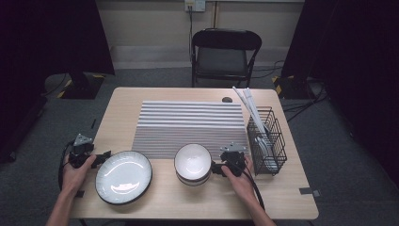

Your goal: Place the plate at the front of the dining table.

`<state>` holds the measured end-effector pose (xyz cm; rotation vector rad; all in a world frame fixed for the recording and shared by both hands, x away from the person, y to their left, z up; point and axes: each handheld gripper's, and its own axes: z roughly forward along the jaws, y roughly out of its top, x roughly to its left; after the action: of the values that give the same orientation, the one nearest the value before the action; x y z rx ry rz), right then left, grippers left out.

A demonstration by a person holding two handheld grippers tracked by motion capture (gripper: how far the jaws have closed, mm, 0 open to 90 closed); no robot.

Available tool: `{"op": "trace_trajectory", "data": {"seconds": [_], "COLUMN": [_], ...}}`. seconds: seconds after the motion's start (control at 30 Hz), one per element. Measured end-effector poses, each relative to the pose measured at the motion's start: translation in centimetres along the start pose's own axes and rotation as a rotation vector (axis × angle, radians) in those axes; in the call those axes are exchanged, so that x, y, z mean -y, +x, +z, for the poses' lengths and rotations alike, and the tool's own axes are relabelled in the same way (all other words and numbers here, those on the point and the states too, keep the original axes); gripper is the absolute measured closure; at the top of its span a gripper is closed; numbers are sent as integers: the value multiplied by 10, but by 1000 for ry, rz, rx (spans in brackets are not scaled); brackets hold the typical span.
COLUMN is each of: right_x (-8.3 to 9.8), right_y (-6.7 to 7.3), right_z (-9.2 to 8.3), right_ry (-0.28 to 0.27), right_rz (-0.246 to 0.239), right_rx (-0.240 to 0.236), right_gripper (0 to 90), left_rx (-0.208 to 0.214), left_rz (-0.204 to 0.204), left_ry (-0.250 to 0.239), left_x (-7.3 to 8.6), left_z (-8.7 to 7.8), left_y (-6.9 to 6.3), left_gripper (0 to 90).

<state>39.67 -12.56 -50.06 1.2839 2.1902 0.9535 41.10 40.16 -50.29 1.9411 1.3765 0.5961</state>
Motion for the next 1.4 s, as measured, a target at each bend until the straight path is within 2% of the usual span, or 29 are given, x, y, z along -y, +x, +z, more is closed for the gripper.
{"op": "trace_trajectory", "data": {"seconds": [0.57,0.73,0.8,0.87,1.1,1.3,1.4], "right_x": [0,-2,-3,-4,-8,-15,-19], "right_y": [0,0,1,1,2,2,2], "right_z": [0,-2,-3,-4,-10,-19,-23], "right_ry": [1,17,20,9,-1,-32,-40], "right_rz": [-4,-7,-10,-7,5,34,23], "right_rx": [1,-1,-11,-16,-31,-61,-62], "right_gripper": [164,193,218,226,253,309,325], "left_rx": [14,30,49,50,66,94,108], "left_rz": [8,-8,-32,-24,-22,-41,-41], "left_ry": [9,23,18,15,-18,-83,-92], "left_x": [0,1,2,2,-4,-14,-16], "left_z": [-2,-7,-9,-12,-23,-41,-44], "left_y": [3,6,7,5,-1,-11,-16], "left_gripper": [160,161,164,168,182,200,219]}}
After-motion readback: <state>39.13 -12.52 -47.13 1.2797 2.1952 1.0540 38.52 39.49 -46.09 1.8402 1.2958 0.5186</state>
